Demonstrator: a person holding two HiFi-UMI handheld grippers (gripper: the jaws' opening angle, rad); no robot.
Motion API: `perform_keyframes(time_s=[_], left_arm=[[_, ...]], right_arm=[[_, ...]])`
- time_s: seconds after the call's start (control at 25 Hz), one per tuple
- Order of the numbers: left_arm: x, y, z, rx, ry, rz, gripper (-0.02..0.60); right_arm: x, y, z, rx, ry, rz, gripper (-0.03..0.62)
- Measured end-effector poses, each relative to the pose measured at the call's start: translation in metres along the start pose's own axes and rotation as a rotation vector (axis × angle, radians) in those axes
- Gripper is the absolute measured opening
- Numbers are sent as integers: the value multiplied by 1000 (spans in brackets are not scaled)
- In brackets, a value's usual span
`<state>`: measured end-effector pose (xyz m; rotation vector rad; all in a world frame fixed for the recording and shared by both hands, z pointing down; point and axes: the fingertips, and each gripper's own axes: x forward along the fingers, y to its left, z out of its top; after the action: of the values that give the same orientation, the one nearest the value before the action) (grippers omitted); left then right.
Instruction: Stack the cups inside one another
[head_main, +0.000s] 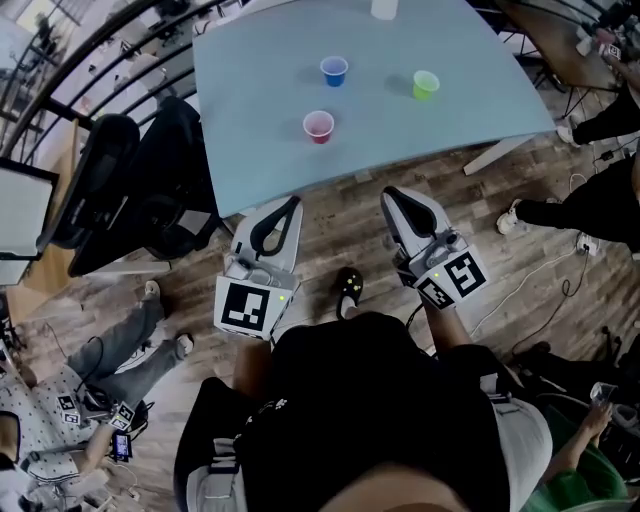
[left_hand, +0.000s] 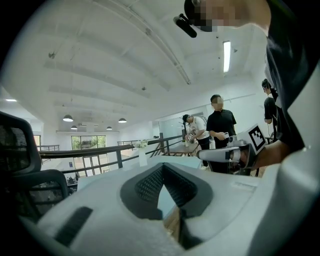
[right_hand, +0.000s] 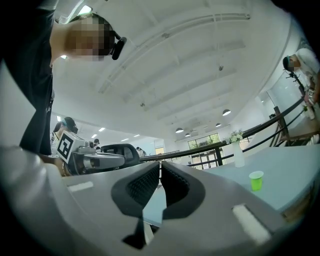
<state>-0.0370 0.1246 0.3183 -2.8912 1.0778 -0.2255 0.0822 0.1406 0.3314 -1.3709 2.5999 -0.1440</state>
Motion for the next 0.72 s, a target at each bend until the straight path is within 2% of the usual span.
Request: perform_keyframes(time_s=[0.36, 0.72], left_arm=[[30, 3, 0, 18, 14, 21, -15], [30, 42, -21, -15, 37, 78, -15]], right_arm=[[11, -28, -6, 13, 9, 28, 8], [47, -43, -24, 0, 43, 38, 11]])
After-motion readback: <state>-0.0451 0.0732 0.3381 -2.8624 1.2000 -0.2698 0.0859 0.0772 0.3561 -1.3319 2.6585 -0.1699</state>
